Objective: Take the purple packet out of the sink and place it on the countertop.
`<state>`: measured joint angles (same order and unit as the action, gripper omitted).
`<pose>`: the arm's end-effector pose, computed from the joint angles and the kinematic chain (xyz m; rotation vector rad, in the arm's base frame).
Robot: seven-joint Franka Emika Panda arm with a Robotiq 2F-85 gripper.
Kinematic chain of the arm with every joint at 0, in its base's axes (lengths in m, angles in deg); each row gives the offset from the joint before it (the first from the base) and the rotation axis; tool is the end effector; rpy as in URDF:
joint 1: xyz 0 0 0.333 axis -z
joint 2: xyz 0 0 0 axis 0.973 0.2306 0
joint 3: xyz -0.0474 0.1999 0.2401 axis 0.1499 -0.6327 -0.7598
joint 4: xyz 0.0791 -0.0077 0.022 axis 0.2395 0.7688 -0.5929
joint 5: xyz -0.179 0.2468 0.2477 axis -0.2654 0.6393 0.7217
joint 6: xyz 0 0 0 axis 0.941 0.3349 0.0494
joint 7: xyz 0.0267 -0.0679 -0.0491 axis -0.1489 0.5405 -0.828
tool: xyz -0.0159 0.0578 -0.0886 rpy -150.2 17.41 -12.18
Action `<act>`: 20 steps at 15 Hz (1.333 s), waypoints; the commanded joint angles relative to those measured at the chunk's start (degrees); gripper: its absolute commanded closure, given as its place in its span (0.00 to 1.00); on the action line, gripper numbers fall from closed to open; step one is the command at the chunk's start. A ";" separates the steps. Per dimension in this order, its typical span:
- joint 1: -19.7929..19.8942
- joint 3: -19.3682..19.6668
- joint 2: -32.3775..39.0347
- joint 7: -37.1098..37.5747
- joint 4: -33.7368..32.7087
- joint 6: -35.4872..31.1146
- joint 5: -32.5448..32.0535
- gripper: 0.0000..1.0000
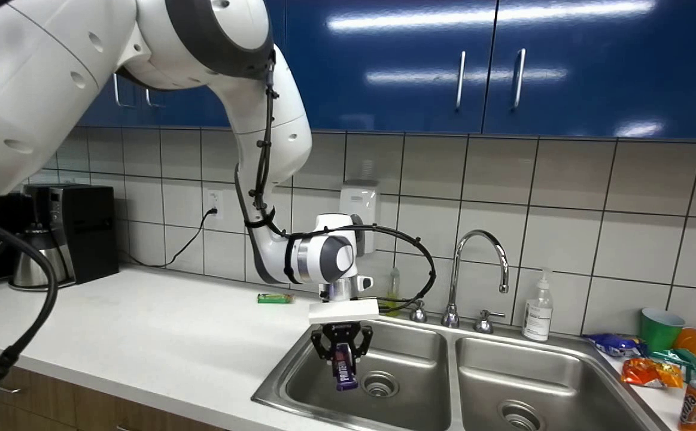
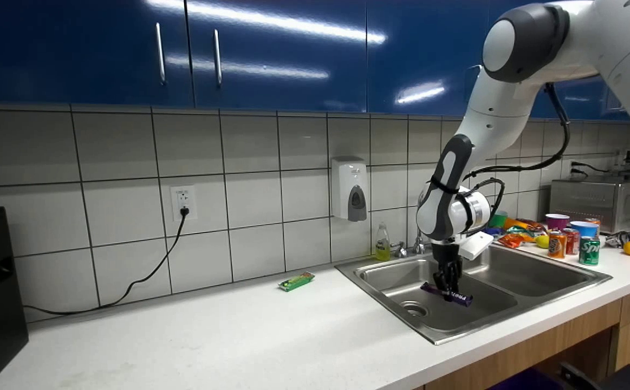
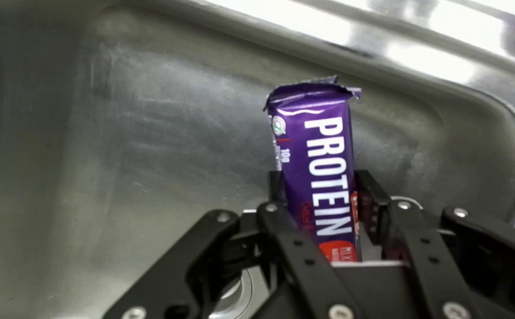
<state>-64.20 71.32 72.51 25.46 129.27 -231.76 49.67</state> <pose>0.5397 -0.1694 0.1408 2.9458 0.5752 -0.0965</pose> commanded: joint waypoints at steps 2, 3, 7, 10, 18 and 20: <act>-3.15 1.94 -8.06 4.29 9.34 -3.01 -3.80 0.83; -3.68 2.08 -8.84 4.66 10.39 -3.42 -4.45 0.83; -6.34 2.10 -10.61 6.20 13.62 -4.80 -7.28 0.83; -8.74 1.80 -10.76 7.26 15.16 -5.55 -9.03 0.83; -15.21 0.91 -10.03 10.07 16.97 -5.88 -12.63 0.83; -16.30 0.51 -9.87 10.24 16.96 -5.58 -12.97 0.83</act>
<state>-79.38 72.27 63.91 33.55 145.09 -237.18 38.84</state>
